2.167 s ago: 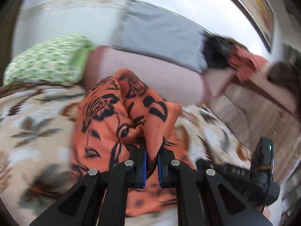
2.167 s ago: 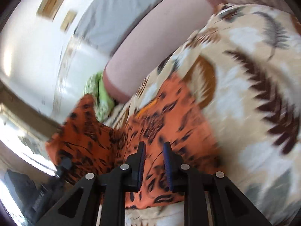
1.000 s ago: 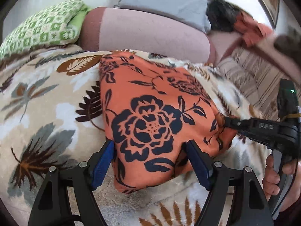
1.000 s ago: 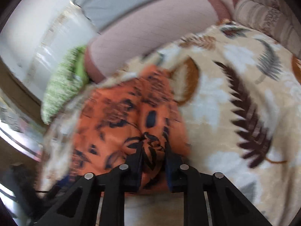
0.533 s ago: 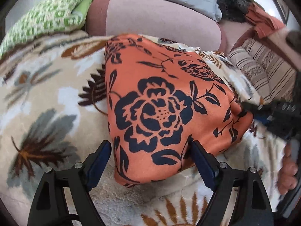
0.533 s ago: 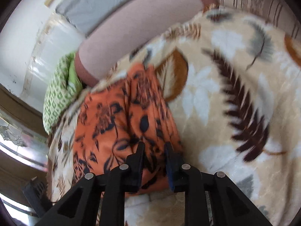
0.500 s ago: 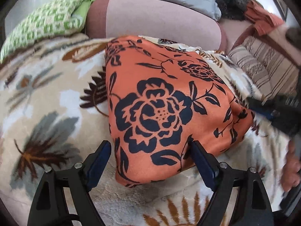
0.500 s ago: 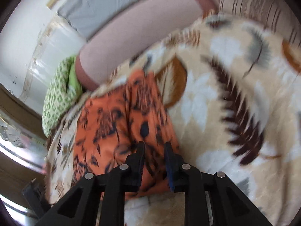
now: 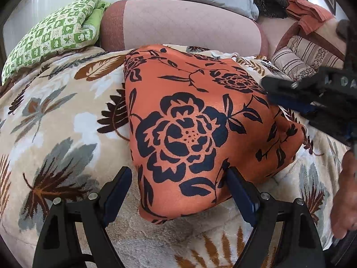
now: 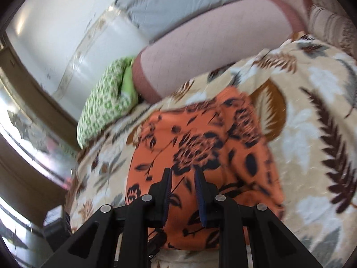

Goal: Fold small clothes

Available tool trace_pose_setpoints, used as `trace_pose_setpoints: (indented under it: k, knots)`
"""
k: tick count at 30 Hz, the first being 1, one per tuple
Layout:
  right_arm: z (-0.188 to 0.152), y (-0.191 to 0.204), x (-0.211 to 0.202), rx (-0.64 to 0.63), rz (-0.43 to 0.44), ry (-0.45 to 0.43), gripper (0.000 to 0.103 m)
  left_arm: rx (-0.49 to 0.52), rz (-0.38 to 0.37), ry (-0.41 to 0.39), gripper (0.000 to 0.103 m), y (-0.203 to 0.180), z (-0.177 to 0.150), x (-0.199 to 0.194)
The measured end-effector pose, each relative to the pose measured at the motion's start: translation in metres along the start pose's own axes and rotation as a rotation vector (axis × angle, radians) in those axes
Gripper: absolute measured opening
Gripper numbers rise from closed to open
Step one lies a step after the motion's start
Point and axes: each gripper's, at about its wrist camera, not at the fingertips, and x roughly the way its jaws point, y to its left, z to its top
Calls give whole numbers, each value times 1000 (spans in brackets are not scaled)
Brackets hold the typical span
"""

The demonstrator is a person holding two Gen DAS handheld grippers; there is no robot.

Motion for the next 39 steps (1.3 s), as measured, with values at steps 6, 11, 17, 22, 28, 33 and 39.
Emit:
trace_pose_setpoints:
  k: [6,11,17,22,28,33,39]
  knots:
    - [-13,-28,31,48,-132,112,15,-3,-2,28,90,1,-1,7]
    - [-17,-34,32,39,-143,115,5,-56,-23,73,95,7,-3,16]
    - [-12,-52,31,105,-102,131,0,-182,-44,57,95,23,5,3]
    - [-12,-56,32,126,-78,138,0,-86,39,-70,95,25,26,-25]
    - [-15,-57,31,166,-72,146,0,-180,98,-133,95,40,48,-27]
    - [-25,-58,24,199,-68,166,0,-176,225,-48,95,35,46,-2]
    - [-37,-59,19,209,-63,232,0,-83,228,-20,96,21,37,7]
